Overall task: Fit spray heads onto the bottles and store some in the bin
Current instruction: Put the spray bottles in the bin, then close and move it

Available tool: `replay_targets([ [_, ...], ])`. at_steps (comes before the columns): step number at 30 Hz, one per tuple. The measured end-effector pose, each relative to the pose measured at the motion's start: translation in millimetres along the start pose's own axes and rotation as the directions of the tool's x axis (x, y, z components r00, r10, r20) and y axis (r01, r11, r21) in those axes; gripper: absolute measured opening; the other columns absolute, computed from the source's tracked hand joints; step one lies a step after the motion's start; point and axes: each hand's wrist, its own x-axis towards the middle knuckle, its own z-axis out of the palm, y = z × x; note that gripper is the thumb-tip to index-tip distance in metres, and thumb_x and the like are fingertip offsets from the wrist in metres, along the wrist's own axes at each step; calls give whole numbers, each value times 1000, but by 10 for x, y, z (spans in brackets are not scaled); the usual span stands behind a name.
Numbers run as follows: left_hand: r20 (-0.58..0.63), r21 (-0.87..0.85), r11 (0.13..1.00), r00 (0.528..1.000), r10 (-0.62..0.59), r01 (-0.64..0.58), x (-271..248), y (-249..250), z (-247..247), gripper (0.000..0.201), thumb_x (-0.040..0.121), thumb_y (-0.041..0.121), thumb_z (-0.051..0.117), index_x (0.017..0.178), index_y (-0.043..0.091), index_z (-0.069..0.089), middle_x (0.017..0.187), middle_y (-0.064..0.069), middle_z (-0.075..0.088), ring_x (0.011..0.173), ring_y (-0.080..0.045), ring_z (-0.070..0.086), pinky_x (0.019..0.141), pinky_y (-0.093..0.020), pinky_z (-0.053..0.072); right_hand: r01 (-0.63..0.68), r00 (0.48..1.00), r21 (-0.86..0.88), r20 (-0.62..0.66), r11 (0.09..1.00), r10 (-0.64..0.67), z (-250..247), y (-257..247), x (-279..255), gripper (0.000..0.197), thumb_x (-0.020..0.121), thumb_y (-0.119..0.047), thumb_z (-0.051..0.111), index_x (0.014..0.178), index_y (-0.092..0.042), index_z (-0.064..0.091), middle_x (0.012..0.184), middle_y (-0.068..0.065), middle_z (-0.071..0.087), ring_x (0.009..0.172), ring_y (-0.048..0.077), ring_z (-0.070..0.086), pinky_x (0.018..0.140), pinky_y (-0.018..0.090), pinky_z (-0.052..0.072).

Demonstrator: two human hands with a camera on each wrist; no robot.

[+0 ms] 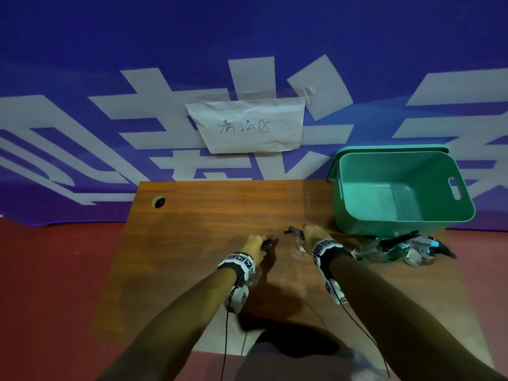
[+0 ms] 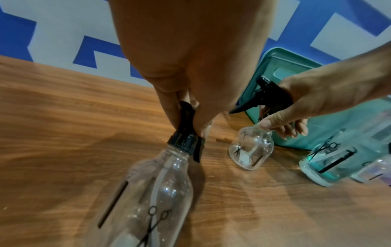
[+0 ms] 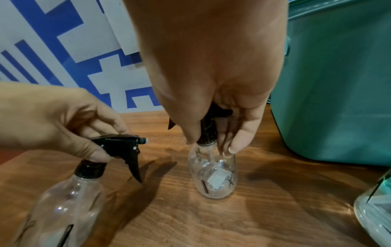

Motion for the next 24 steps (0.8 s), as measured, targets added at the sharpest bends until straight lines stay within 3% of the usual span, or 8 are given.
replay_targets([
  [4,-49,-134,990,998,48,-54,6,19,-134,48,93,-4,63,134,21,58,127,-7,58,112,-22,62,96,-29,49,-28,999,50,-41,998,30,35,-24,-64,29,94,-29,63,114,-10,58,111,13,66,101,31,64,84,37,53],
  [9,-155,-186,974,983,98,-126,-29,114,-283,34,97,8,65,129,18,56,119,-7,51,105,-25,61,96,-37,51,-62,996,138,-62,988,71,56,-4,-132,24,92,-27,65,109,-11,58,109,12,67,98,30,65,80,36,53],
  [13,-243,-255,941,957,162,-224,-80,267,-334,27,97,10,63,119,26,59,114,-2,53,98,-17,62,80,-31,52,-158,975,406,-83,900,209,40,65,-223,40,86,-35,73,112,-6,62,110,11,68,102,31,66,73,30,48],
  [17,-380,-294,907,908,179,-302,-198,604,-425,28,96,10,66,120,19,58,115,-2,64,105,-18,63,92,-32,51,18,917,692,-299,722,264,-237,140,-404,37,88,-37,73,110,-8,69,101,15,73,98,32,69,73,26,46],
  [21,-520,-300,859,826,218,-415,-375,1096,-528,32,94,10,69,123,18,56,119,-2,66,109,-17,63,97,-37,55,171,834,655,-494,736,247,-815,368,-722,35,90,-35,70,109,-6,68,99,18,72,98,34,67,79,36,52],
  [24,-599,-293,833,769,223,-469,-522,1542,-596,33,94,15,70,123,18,56,122,-2,65,111,-14,60,93,-28,51,237,796,641,-559,730,232,-1253,710,-972,35,90,-39,68,104,-8,67,88,14,69,87,32,65,69,34,48],
])
